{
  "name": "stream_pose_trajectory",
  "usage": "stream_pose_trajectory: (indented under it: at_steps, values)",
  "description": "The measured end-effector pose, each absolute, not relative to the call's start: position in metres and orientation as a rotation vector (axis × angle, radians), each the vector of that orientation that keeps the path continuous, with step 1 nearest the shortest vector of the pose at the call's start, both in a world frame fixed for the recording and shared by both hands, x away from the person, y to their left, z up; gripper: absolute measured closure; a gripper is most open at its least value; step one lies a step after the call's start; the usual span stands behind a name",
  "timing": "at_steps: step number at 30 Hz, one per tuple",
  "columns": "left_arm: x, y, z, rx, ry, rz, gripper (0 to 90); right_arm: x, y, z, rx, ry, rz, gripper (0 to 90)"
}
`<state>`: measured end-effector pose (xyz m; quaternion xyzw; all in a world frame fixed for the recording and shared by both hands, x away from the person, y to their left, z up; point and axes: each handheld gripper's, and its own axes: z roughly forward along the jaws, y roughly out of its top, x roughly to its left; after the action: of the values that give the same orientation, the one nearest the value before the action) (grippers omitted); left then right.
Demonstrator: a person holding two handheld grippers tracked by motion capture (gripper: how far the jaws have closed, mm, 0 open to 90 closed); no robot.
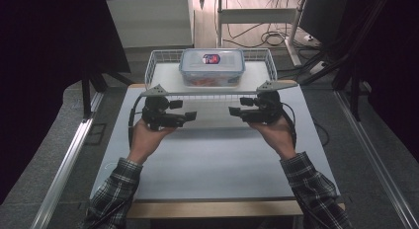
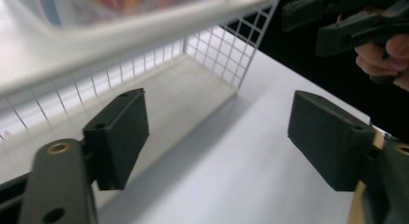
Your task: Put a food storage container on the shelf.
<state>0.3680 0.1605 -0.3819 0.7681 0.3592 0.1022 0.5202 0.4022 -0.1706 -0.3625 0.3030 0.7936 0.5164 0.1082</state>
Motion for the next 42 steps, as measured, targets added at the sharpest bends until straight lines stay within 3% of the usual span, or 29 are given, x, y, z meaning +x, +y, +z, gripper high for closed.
stream_pose_trajectory:
  at_steps: [6,18,24,37,42]
  values:
    - [0.355,0.161,-0.396,1.849,0.864,0.248,15.7,0.391,-0.18,-0.374,0.898,2.348,1.501,24.5]
    - [0.32,0.162,-0.418,1.882,0.868,0.286,9.9,0.373,-0.191,-0.395,0.903,2.348,1.47,14.9]
    - [0.311,0.17,-0.444,1.801,0.871,0.165,7.9,0.366,-0.191,-0.406,0.888,2.378,1.429,13.2]
    - [0.282,0.166,-0.451,1.897,0.875,0.329,3.2,0.34,-0.189,-0.426,0.832,2.371,1.423,0.7]
    - [0.271,0.165,-0.458,1.926,0.873,0.391,3.6,0.331,-0.191,-0.437,0.842,2.396,1.385,0.0]
